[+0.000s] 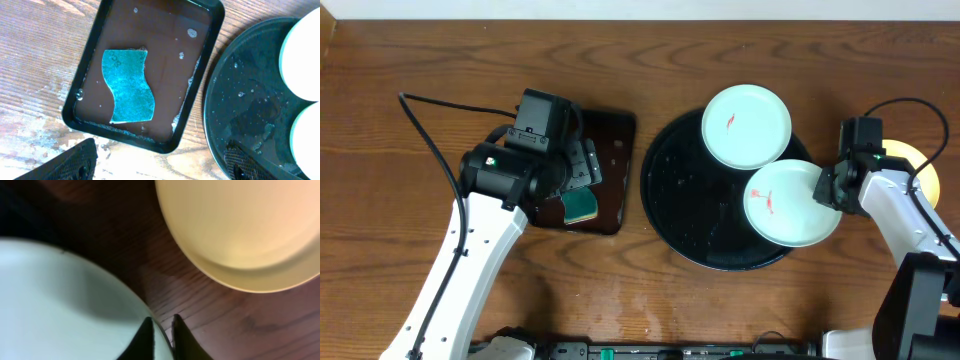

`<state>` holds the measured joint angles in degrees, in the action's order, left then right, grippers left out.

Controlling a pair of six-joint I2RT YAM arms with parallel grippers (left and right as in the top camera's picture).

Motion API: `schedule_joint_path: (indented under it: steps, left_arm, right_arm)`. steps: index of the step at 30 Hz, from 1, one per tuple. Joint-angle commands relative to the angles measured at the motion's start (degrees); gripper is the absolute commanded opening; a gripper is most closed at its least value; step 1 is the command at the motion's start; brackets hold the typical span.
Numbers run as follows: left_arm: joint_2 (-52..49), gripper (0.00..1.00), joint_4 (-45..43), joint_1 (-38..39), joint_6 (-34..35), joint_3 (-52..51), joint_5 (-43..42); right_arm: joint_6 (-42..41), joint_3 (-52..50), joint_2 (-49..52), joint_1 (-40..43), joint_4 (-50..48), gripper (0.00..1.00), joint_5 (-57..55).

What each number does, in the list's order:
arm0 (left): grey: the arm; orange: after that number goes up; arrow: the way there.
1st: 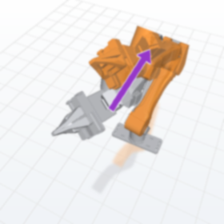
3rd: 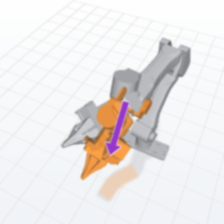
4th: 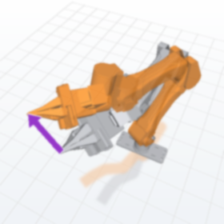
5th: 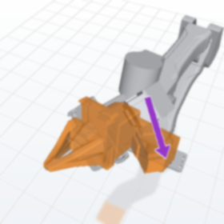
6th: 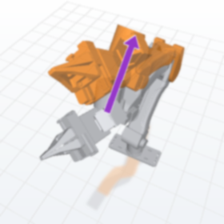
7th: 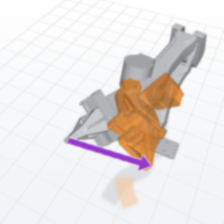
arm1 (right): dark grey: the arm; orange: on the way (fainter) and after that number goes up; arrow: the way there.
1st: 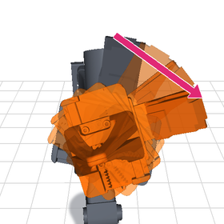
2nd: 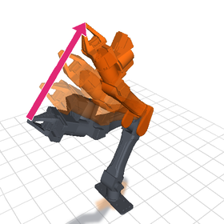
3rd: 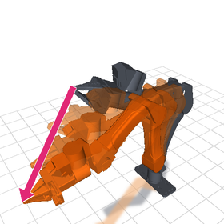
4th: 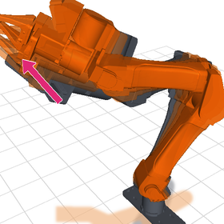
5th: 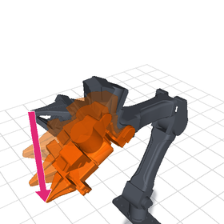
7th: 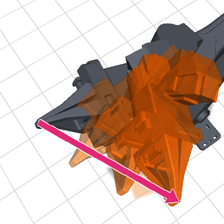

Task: Clean dirty plates on tray and stack at the side
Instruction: 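Carry the yellow plate right and set it on the table, then move the right gripper back to the pale green plates on the tray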

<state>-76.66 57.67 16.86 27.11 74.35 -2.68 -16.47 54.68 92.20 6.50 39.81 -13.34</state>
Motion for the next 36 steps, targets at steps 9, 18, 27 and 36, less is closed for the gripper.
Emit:
schedule_joint_path:
  steps: [9,18,27,36]
  left_arm:
    - [0.2,0.82,0.1,-0.3,-0.5,0.7,0.1]
    - [0.2,0.82,0.2,-0.3,-0.5,0.7,0.1]
    - [0.2,0.82,0.2,-0.3,-0.5,0.7,0.1]
    - [0.2,0.82,0.2,-0.3,-0.5,0.7,0.1]
  right_arm:
    - [4.7,-0.2,-0.9,-1.3,1.9,0.01,6.3]
    - [10.8,-0.3,-3.4,-11.4,4.1,0.01,19.0]
    - [3.3,0.0,-3.1,-20.1,1.2,0.44,9.6]
    - [8.4,14.3,-1.4,-19.5,-4.3,0.33,22.6]
